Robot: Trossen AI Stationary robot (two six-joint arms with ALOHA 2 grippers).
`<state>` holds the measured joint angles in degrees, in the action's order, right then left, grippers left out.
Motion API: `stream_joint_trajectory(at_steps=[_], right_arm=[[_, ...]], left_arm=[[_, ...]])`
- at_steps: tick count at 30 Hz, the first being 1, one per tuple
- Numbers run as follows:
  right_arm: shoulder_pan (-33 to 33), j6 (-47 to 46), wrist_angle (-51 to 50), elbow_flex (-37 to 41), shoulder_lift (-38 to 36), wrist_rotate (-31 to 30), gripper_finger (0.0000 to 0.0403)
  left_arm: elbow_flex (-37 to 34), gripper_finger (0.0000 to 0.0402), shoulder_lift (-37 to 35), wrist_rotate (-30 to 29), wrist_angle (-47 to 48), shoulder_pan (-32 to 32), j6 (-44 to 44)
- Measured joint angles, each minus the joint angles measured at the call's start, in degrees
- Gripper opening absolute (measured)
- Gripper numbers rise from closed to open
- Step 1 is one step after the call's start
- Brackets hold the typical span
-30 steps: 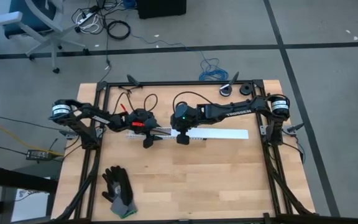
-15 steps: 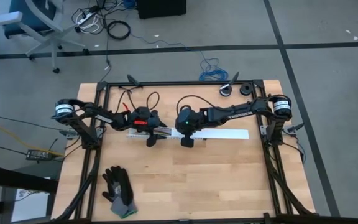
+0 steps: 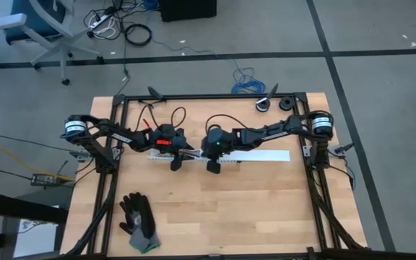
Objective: Ziptie cables
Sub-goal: Close the white cable duct with the cover
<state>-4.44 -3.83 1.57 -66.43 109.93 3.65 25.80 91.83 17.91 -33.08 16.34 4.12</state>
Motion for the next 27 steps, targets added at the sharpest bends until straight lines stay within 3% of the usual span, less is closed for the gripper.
stream_joint_trajectory(at_steps=[3,7,13,19,24,27], right_arm=[[-0.73,-0.57,3.93,-1.65,3.79,3.21,0.0],[-1.08,1.89,8.01,-3.9,6.66,3.19,0.0],[0.05,8.72,15.1,-3.96,1.47,0.92,0.0],[1.09,9.73,2.51,-3.85,-5.03,-3.49,0.0],[1.71,6.33,-6.72,-2.8,-8.53,-6.05,0.0],[2.14,3.97,-7.15,-0.84,-9.15,-6.08,0.0]], left_arm=[[-0.09,0.0199,0.0,-0.06,-0.22,0.0,-0.16],[-0.18,0.0199,0.0,-0.21,-0.15,0.02,-0.26],[0.0,0.0199,0.09,-0.28,-0.33,-0.04,-0.46],[-0.04,0.0205,0.09,-0.33,-0.59,-0.04,-0.26],[-0.11,0.0238,0.09,-0.35,-0.69,-0.02,-1.37],[-0.11,0.0259,0.09,-0.34,-0.45,-0.02,-1.37]])
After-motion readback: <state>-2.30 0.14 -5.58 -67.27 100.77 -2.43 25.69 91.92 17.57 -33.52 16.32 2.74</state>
